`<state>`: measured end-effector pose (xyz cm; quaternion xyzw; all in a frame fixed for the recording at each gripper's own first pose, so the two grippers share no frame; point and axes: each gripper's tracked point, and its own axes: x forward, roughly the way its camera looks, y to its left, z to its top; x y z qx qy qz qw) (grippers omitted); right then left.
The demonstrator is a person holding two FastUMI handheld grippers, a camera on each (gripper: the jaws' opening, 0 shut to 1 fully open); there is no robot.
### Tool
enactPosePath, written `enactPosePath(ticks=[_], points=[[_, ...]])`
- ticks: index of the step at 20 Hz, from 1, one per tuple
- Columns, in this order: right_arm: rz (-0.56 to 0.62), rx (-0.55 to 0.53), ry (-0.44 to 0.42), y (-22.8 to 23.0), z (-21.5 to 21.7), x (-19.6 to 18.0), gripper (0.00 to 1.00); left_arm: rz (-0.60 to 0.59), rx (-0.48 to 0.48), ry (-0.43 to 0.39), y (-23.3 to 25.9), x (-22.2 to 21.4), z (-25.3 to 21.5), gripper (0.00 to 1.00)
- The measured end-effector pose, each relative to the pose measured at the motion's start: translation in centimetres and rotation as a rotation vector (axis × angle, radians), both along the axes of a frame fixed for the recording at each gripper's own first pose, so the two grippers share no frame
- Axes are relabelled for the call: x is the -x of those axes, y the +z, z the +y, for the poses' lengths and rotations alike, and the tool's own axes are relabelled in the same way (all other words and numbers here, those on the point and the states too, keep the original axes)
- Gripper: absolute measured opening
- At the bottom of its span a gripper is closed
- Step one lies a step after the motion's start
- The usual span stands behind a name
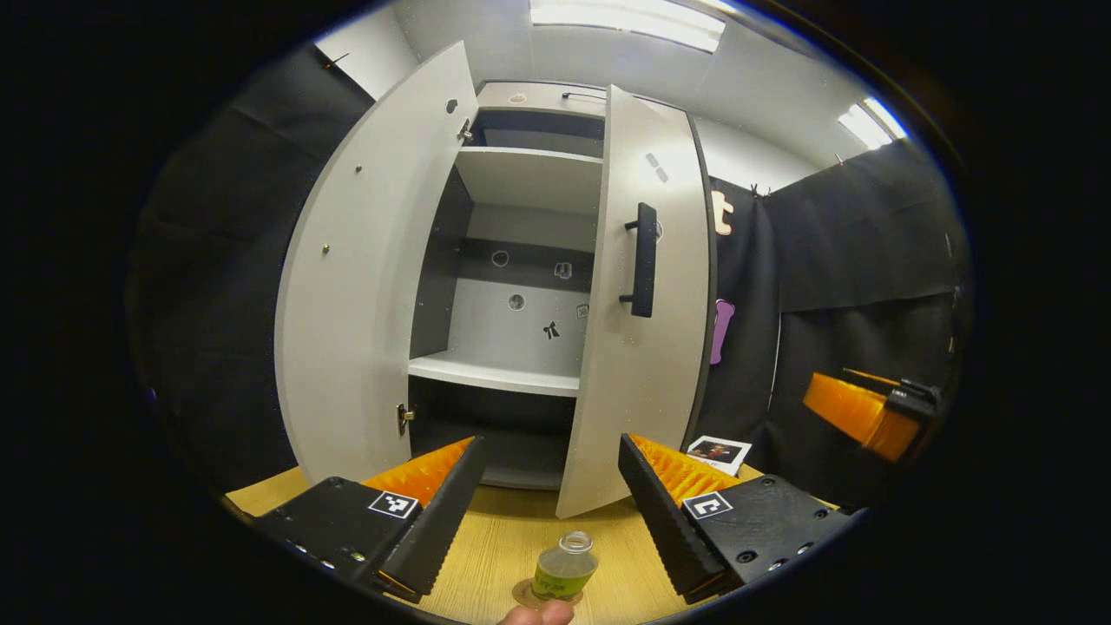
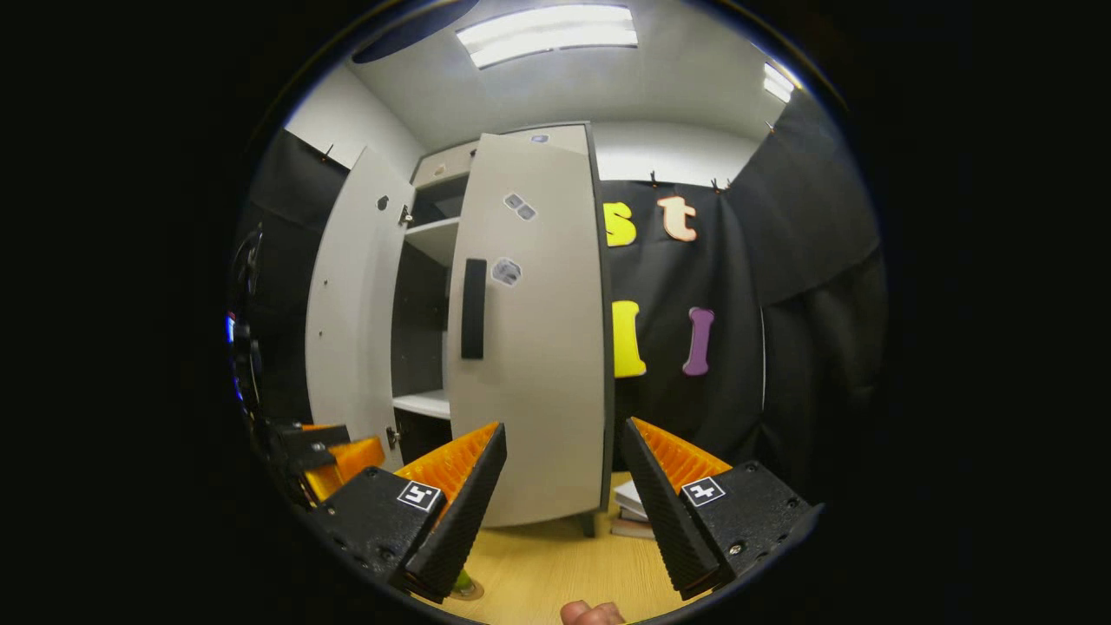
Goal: Grasp the bottle in the cabinet with the left hand and place it on the coaster, then close the right door with the right hand and the left door with the left hand.
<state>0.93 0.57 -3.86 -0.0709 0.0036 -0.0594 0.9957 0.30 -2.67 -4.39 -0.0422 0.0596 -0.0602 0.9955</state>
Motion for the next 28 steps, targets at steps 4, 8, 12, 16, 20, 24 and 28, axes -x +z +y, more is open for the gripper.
enactPosePath(ticks=[4,8,12,16,20,24,28], points=[[0.011,-0.006,0.007,0.1,-0.2,-0.1,0.83,-0.018,0.092,0.05,2.3,0.5,1.6,0.95],[0.029,-0.026,0.045,-0.7,0.4,-0.4,0.83,-0.081,0.115,0.227,6.9,0.5,9.5,0.95],[0.085,-0.057,0.061,-2.8,0.7,-0.3,0.83,-0.155,0.096,0.437,10.0,1.6,19.2,0.95],[0.083,-0.077,0.036,-2.7,0.1,0.2,0.83,-0.213,0.011,0.64,12.4,2.9,28.6,0.95],[0.064,-0.077,0.032,-2.0,-0.3,0.2,0.83,-0.183,0.042,0.617,13.6,-0.5,32.7,0.95],[0.048,-0.074,0.009,-1.4,-1.4,0.6,0.83,-0.177,-0.006,0.565,13.8,-4.9,33.5,1.0],[0.032,-0.087,-0.003,-0.7,-2.1,0.8,0.83,-0.169,-0.051,0.542,13.3,-6.5,32.3,0.99]])
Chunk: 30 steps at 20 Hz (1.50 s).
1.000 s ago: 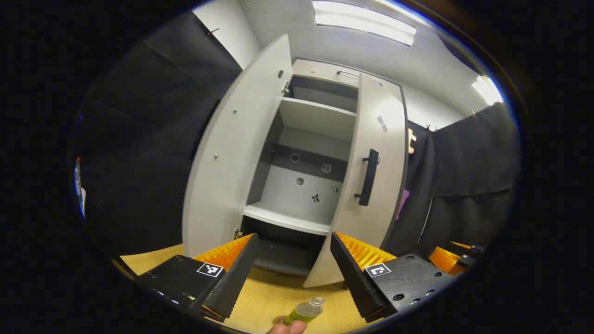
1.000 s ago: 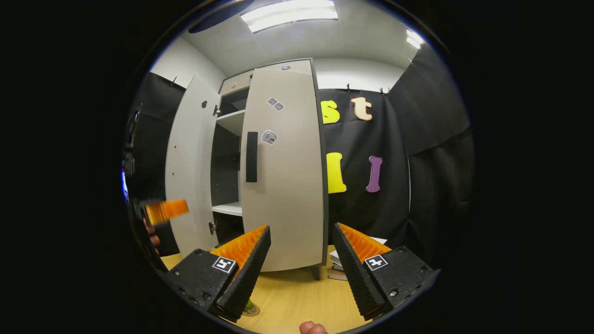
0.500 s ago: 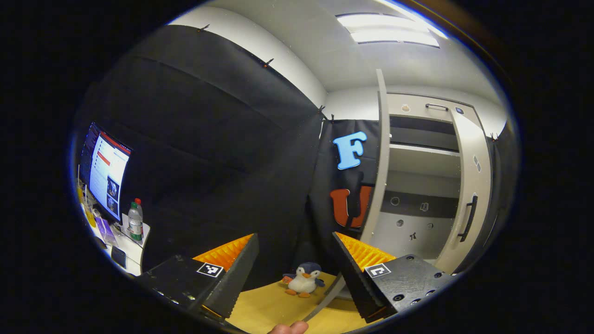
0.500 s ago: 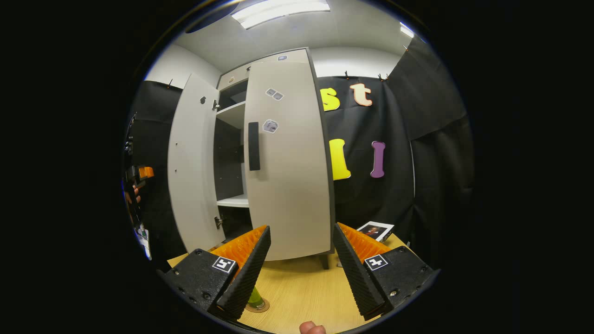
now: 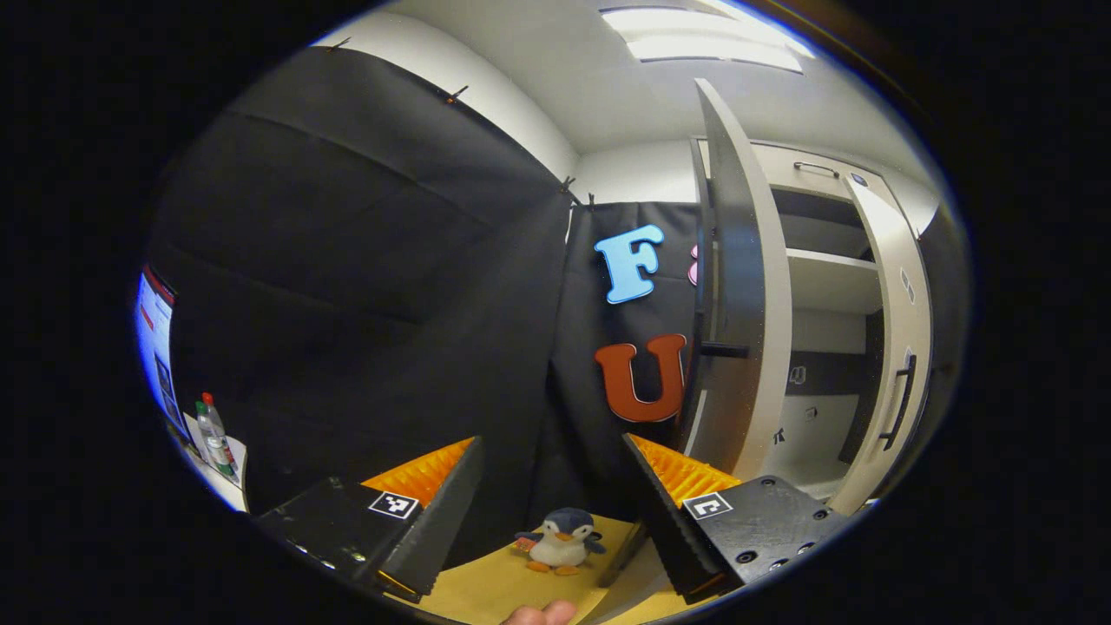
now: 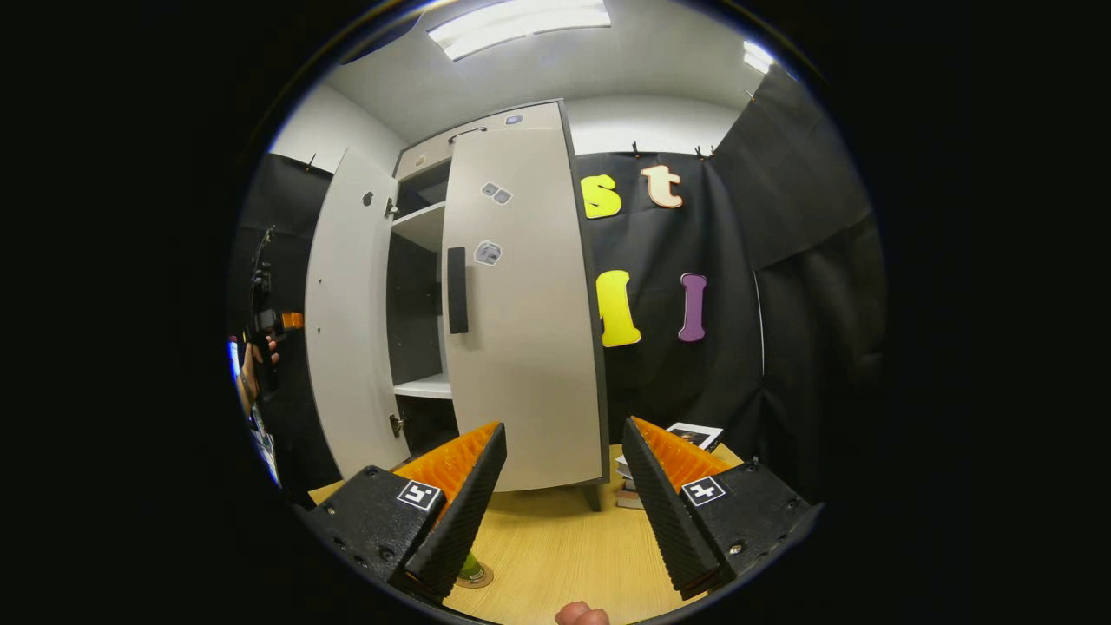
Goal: Grasp the bottle in the cabinet with the left hand and place it on the coaster, then close the right door with the right hand and the left door with the left hand.
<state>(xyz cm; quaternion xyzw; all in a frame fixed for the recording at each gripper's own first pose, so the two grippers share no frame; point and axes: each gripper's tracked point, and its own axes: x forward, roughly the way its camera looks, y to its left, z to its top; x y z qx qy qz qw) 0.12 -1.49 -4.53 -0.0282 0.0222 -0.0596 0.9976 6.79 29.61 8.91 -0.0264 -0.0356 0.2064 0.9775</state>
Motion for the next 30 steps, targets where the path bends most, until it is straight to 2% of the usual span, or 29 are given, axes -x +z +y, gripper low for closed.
enactPosePath(ticks=[1,2,3,4,7,14,18,19,20,21,22,23,24,25,26,29,30], points=[[-0.005,-0.001,-0.003,0.2,-0.1,0.0,0.83,-0.01,-0.009,0.015,0.2,0.2,0.2,0.94],[-0.01,-0.002,-0.007,0.4,-0.2,0.0,0.83,-0.008,-0.004,0.019,0.1,0.1,-0.1,0.99],[-0.011,-0.002,-0.008,0.4,-0.3,-0.1,0.83,-0.006,0.008,0.02,-0.3,0.1,-0.3,0.94],[-0.008,-0.004,-0.004,0.2,-0.3,-0.1,0.83,-0.009,0.013,0.014,-0.3,0.2,-0.4,0.94],[0.002,-0.004,0.018,0.1,0.2,-0.5,0.83,-0.004,0.014,-0.018,-0.4,-0.2,-1.1,0.94],[-0.011,0.005,0.045,0.6,0.8,-0.8,0.83,0.002,-0.006,-0.095,-0.4,0.1,-6.0,0.94],[-0.018,0.001,0.028,0.9,0.1,-0.5,0.83,0.004,-0.007,-0.212,-0.7,-0.6,-9.7,0.94],[-0.017,-0.003,0.021,0.9,-0.1,-0.4,0.83,0.002,-0.002,-0.249,-0.6,-0.8,-10.8,0.99],[-0.018,-0.007,0.015,0.9,-0.2,-0.2,0.83,0.001,0.006,-0.281,-0.8,-1.2,-11.7,0.99],[-0.02,-0.008,0.004,1.0,-0.4,0.0,0.83,0.0,0.013,-0.31,-0.7,-1.5,-12.7,0.94],[-0.019,-0.005,-0.009,1.1,-0.8,0.1,0.83,-0.001,0.016,-0.336,-0.8,-1.8,-13.7,0.99],[-0.015,0.0,-0.023,1.1,-1.1,0.3,0.83,0.002,0.011,-0.369,-0.9,-2.2,-14.7,0.94],[-0.014,0.002,-0.033,1.1,-1.3,0.5,0.83,0.003,-0.002,-0.391,-0.7,-2.5,-15.4,0.94],[-0.016,0.001,-0.044,1.2,-1.7,0.6,0.83,0.003,-0.02,-0.401,-0.7,-2.5,-16.0,0.94],[-0.017,-0.003,-0.053,1.2,-2.0,0.8,0.83,0.0,-0.041,-0.403,-0.5,-2.5,-16.3,0.99],[-0.016,-0.013,-0.077,1.1,-2.3,1.2,0.83,-0.017,-0.083,-0.41,-0.2,-2.2,-16.8,0.95],[-0.014,-0.016,-0.08,1.1,-2.3,1.2,0.83,-0.022,-0.093,-0.404,-0.1,-2.0,-17.0,0.99]])
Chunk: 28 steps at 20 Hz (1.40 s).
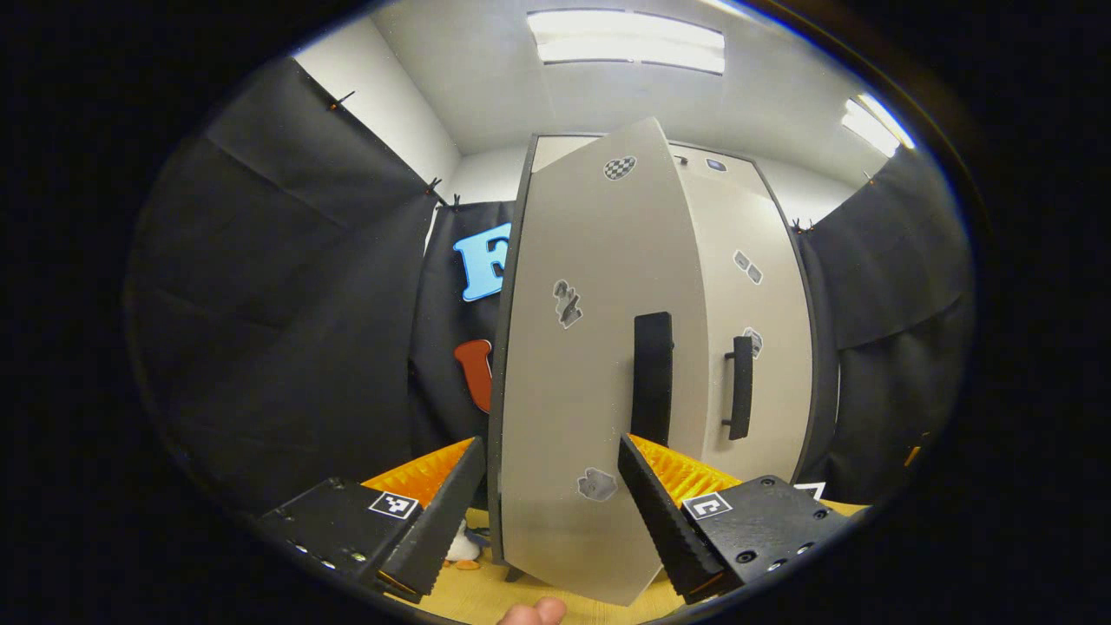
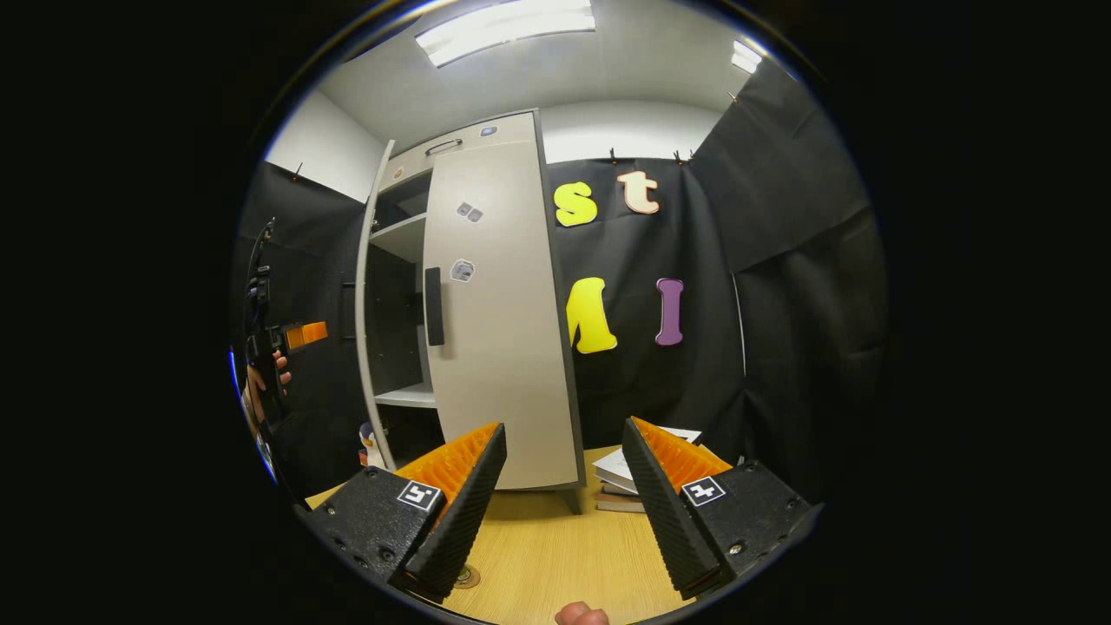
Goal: Grasp the bottle in the cabinet with the left hand and place it on the coaster, then close the right door with the right hand and the left door with the left hand.
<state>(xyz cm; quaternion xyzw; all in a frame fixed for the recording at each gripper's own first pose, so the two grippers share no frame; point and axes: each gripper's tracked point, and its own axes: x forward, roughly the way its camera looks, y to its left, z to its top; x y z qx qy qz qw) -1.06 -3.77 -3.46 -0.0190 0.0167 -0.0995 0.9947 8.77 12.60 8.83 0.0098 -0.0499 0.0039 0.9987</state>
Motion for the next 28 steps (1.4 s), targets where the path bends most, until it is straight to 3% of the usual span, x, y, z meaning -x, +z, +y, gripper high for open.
enactPosePath(ticks=[7,12,13,14,19,23,24,26,27,28], points=[[0.026,-0.024,0.034,-0.8,1.0,-0.2,0.83,0.009,-0.007,0.02,-1.2,2.8,-1.9,0.99],[0.05,-0.008,0.078,-1.1,2.2,-0.3,0.83,-0.012,0.076,0.047,-3.6,4.9,-4.7,0.99],[0.055,-0.007,0.079,-1.2,2.1,-0.5,0.83,-0.007,0.085,0.05,-4.4,5.5,-5.2,0.95],[0.058,-0.008,0.076,-1.3,2.1,-0.5,0.83,0.005,0.09,0.053,-5.1,6.0,-5.7,0.99],[0.06,-0.025,0.074,-1.9,2.2,-0.7,0.83,0.059,0.047,0.11,-8.6,8.2,-6.9,0.95],[0.062,-0.025,0.072,-2.4,2.6,-0.9,0.83,0.108,0.059,0.074,-10.1,8.3,-8.4,0.99],[0.062,-0.023,0.076,-2.4,2.7,-1.0,0.83,0.107,0.065,0.08,-10.1,8.2,-8.3,0.95],[0.06,-0.016,0.071,-2.3,2.6,-0.8,0.83,0.111,0.075,0.076,-10.3,8.1,-8.2,0.95],[0.06,-0.017,0.068,-2.3,2.6,-0.8,0.83,0.11,0.073,0.076,-10.3,8.0,-8.0,0.99],[0.059,-0.021,0.07,-2.3,2.7,-0.7,0.83,0.108,0.065,0.079,-10.2,8.0,-7.7,0.95]])
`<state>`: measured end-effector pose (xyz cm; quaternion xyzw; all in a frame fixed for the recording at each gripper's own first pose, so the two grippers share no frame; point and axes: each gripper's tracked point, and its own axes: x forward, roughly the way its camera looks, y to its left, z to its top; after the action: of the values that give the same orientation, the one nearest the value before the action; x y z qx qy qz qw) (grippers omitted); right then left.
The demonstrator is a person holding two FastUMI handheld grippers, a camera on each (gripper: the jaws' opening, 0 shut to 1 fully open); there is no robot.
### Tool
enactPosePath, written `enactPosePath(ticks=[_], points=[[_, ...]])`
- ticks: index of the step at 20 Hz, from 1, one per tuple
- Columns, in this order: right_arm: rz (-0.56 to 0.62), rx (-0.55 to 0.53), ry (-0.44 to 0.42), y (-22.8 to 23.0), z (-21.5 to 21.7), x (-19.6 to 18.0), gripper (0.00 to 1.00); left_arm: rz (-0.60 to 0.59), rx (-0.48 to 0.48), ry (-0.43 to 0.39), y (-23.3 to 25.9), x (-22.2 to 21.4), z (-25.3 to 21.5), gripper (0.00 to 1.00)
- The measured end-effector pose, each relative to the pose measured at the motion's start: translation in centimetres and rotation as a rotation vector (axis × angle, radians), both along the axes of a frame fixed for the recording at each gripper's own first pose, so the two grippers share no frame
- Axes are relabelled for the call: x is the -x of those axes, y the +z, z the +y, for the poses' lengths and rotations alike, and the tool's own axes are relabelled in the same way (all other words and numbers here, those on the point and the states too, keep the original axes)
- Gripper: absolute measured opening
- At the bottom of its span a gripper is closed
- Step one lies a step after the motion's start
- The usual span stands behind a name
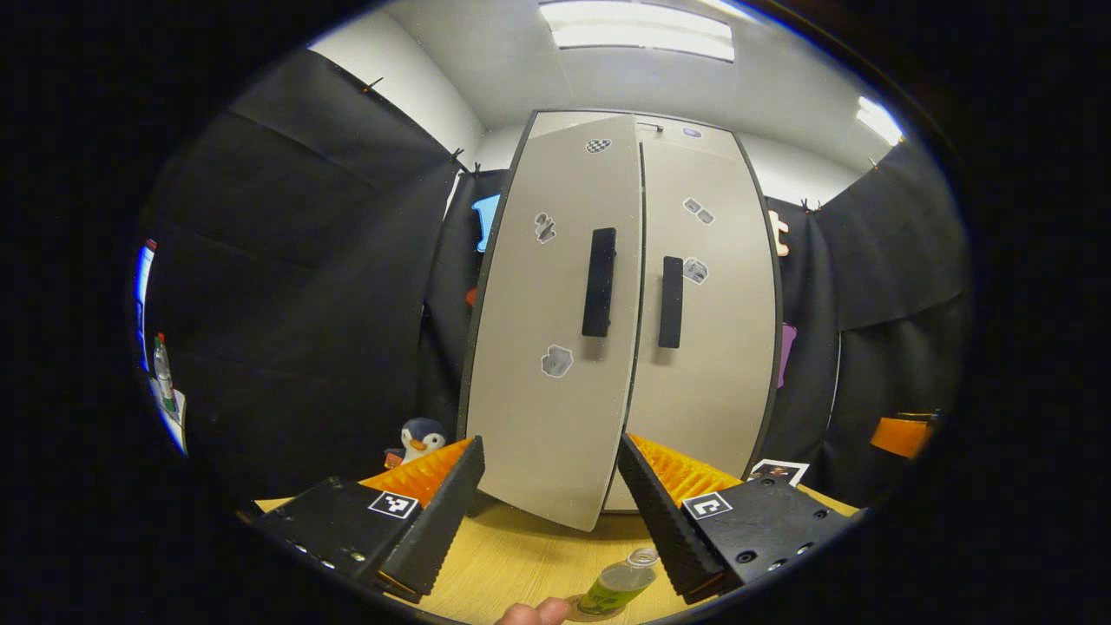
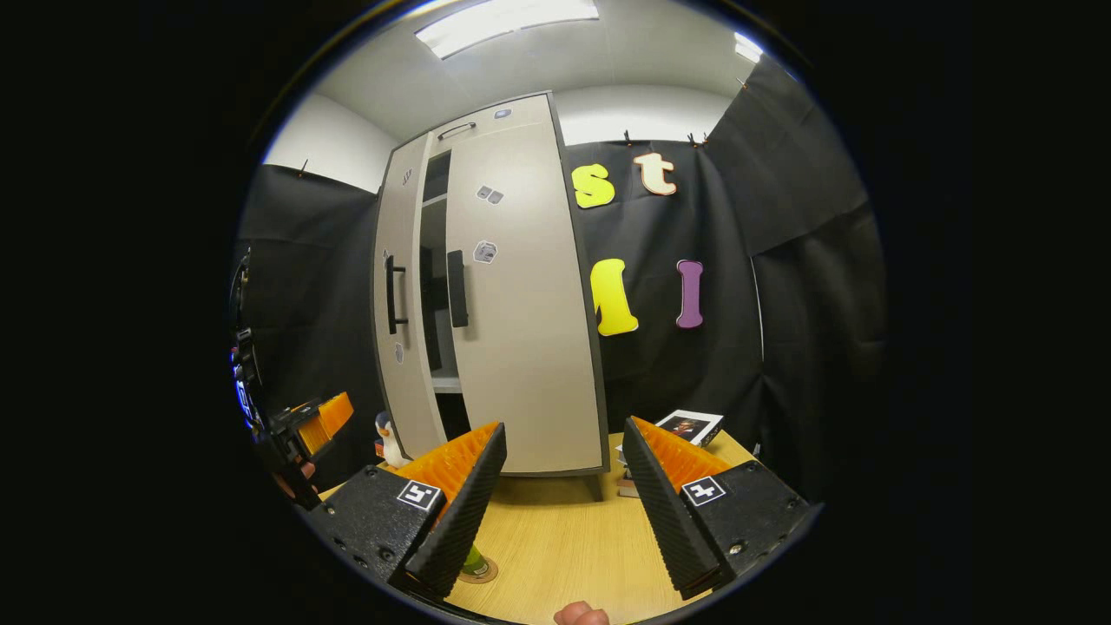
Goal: Grasp the bottle in the cabinet with the left hand and place it on the coaster, then close the right door with the right hand and the left door with the left hand.
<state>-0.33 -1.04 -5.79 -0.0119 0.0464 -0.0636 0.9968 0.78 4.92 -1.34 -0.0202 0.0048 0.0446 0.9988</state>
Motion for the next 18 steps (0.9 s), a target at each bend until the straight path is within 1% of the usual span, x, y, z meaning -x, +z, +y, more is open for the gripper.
enactPosePath(ticks=[2,3,4,5,6,7,12,13,14,15,16,18], points=[[-0.002,-0.005,0.005,0.1,0.3,0.0,0.83,0.001,-0.02,0.004,0.1,0.0,0.4,0.95],[-0.001,-0.004,0.007,0.1,0.4,0.1,0.83,-0.003,-0.026,0.006,0.2,0.0,0.5,0.99],[-0.001,-0.002,0.008,0.0,0.5,0.1,0.83,-0.006,-0.03,0.003,0.3,0.0,0.4,0.95],[0.0,-0.001,0.009,0.0,0.6,0.1,0.83,-0.008,-0.036,-0.006,0.4,0.0,0.1,0.95],[0.002,0.0,0.01,-0.1,0.7,0.1,0.83,-0.011,-0.043,-0.012,0.6,-0.1,0.0,0.99],[0.004,-0.002,0.013,-0.1,0.7,0.1,0.83,-0.016,-0.048,-0.017,0.7,-0.1,-0.1,0.95],[0.012,-0.001,0.017,-0.2,0.9,0.2,0.83,-0.022,-0.05,-0.034,0.8,-0.1,-0.8,0.95],[0.013,0.002,0.018,-0.1,0.9,0.1,0.83,-0.018,-0.053,-0.035,0.7,0.0,-0.9,0.99],[0.014,0.01,0.017,-0.1,0.8,0.2,0.83,-0.011,-0.058,-0.04,0.5,0.0,-1.0,0.94],[0.016,0.024,0.005,0.0,0.5,0.2,0.83,-0.002,-0.064,-0.048,0.4,0.1,-1.1,0.99],[0.015,0.039,-0.006,0.0,0.1,0.1,0.83,0.0,-0.073,-0.053,0.5,0.1,-1.2,0.94],[0.009,0.047,-0.007,0.2,0.1,0.1,0.83,-0.01,-0.086,-0.057,0.9,0.1,-1.2,0.95]])
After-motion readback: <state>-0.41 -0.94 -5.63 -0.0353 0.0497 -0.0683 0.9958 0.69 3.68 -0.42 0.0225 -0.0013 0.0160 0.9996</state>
